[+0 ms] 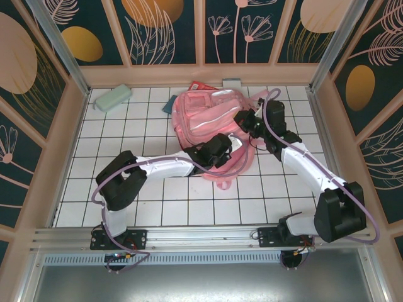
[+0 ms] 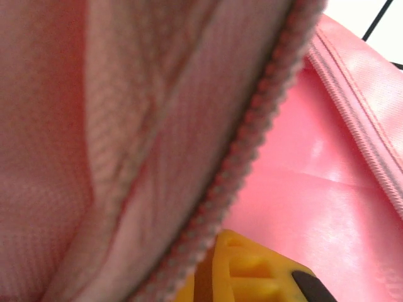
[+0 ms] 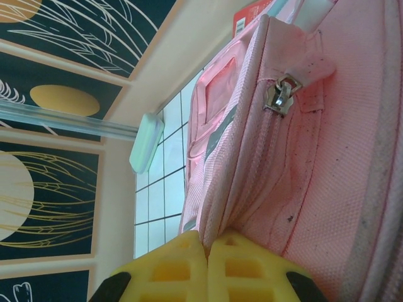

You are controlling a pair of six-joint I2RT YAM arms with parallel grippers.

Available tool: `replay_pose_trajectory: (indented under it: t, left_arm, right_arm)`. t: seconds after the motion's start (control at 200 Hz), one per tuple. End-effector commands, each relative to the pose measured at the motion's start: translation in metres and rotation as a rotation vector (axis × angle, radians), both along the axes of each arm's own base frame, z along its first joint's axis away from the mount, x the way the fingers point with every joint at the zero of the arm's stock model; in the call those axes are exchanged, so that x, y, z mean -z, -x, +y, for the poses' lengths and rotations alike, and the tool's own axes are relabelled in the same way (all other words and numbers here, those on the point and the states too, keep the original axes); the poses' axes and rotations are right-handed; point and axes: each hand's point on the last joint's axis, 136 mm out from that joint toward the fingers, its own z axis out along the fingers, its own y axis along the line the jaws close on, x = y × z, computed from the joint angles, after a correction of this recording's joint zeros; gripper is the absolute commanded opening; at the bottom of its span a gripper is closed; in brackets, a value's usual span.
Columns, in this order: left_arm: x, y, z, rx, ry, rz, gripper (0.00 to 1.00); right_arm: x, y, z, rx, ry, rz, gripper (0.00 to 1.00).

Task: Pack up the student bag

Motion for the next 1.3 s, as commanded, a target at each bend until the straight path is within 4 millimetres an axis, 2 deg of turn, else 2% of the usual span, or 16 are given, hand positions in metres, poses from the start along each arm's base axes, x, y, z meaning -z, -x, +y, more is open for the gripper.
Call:
replay_pose_trajectory:
  t: [0.0,0.175,0.215,0.36,0.455,0.556,0.736,0.751,0.771,0.966,1.156,1.296]
  left_arm:
    - [-0.012,-0.031,0.004,-0.044,-0.004,-0.137,0.0]
    - [0.004,-0.039,0.007,-0.061,-0.025,-0.143,0.01]
    - [0.004,-0.039,0.008,-0.066,-0.018,-0.141,0.06]
    - [-0.002,-0.036,0.009,-0.077,0.004,-0.12,0.37]
    - [-0.009,-0.031,0.01,-0.075,0.026,-0.093,0.46]
    - [-0.019,-0.024,0.012,-0.08,0.076,-0.055,0.47]
    - [-0.054,0.004,0.018,-0.05,0.232,0.021,0.48]
    - [-0.052,0.007,0.018,-0.046,0.237,0.037,0.48]
    - [-0.066,0.011,0.021,-0.045,0.268,0.035,0.48]
    - [-0.111,0.036,0.041,-0.071,0.436,0.084,0.5]
    - [-0.146,0.028,0.071,-0.194,0.552,0.056,0.54]
    - [-0.155,0.001,0.099,-0.308,0.6,0.043,0.57]
  right_arm:
    - [-0.052,0.008,0.01,-0.071,-0.088,-0.161,0.0]
    - [-0.05,0.007,0.009,-0.069,-0.088,-0.156,0.0]
    - [-0.05,0.007,0.009,-0.071,-0.089,-0.155,0.0]
    - [-0.048,0.006,0.009,-0.068,-0.086,-0.152,0.0]
    - [-0.045,0.005,0.007,-0.063,-0.085,-0.147,0.0]
    - [-0.043,0.004,0.006,-0.059,-0.084,-0.144,0.0]
    - [-0.037,0.007,0.002,-0.053,-0.072,-0.14,0.0]
    - [-0.036,0.008,0.001,-0.052,-0.07,-0.139,0.0]
    - [-0.035,0.008,0.001,-0.051,-0.068,-0.138,0.0]
    - [-0.024,0.021,-0.007,-0.033,-0.037,-0.135,0.0]
    - [0.006,0.037,-0.019,-0.014,0.008,-0.091,0.0]
    - [0.024,0.048,-0.032,0.013,0.041,-0.068,0.0]
